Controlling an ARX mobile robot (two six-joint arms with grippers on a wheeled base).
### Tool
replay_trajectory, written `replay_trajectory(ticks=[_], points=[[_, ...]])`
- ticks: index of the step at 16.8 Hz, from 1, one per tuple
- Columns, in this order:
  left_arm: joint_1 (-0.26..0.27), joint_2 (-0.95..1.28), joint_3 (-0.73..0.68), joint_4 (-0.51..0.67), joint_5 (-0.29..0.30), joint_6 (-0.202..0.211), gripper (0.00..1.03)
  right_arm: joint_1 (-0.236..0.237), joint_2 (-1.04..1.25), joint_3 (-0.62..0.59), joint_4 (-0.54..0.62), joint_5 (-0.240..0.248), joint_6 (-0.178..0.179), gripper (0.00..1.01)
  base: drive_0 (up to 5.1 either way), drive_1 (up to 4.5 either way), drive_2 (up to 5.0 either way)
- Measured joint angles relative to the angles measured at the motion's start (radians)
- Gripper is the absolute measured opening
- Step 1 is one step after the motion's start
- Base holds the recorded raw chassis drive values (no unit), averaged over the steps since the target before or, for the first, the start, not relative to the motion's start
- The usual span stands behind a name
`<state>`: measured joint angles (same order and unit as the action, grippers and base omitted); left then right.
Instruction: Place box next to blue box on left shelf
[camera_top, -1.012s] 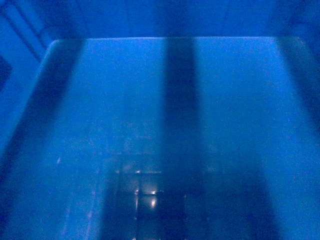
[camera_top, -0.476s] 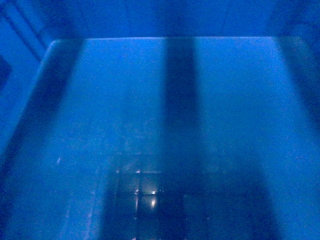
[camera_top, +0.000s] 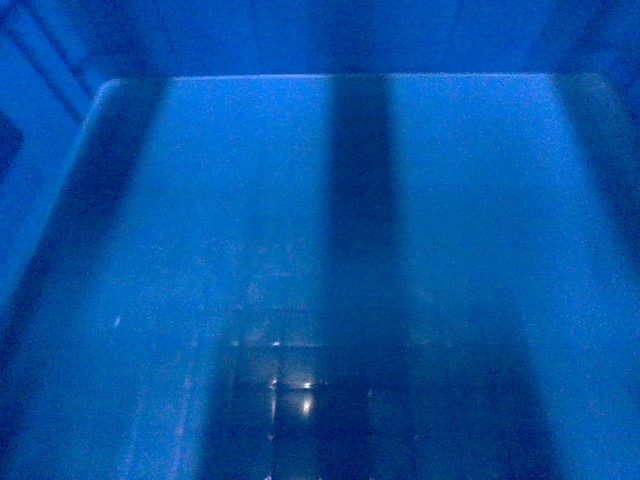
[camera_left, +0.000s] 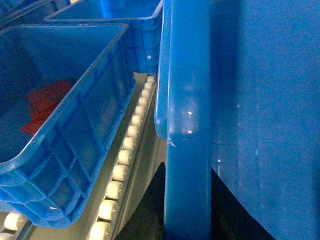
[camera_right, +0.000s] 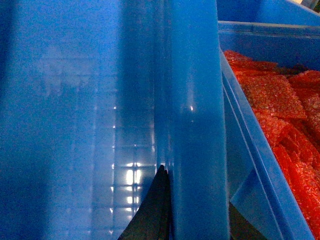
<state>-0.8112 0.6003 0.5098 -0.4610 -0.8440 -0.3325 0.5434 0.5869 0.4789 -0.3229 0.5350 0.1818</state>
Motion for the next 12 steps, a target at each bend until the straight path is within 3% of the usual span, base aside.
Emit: replay_trajectory(ticks=[12], points=[[0.000, 0.000, 0.000, 0.000, 0.000, 0.000, 0.10, 0.000, 0.000, 0.000, 0.000, 0.000, 0.000, 0.09, 0.0, 0.00, 0.0]])
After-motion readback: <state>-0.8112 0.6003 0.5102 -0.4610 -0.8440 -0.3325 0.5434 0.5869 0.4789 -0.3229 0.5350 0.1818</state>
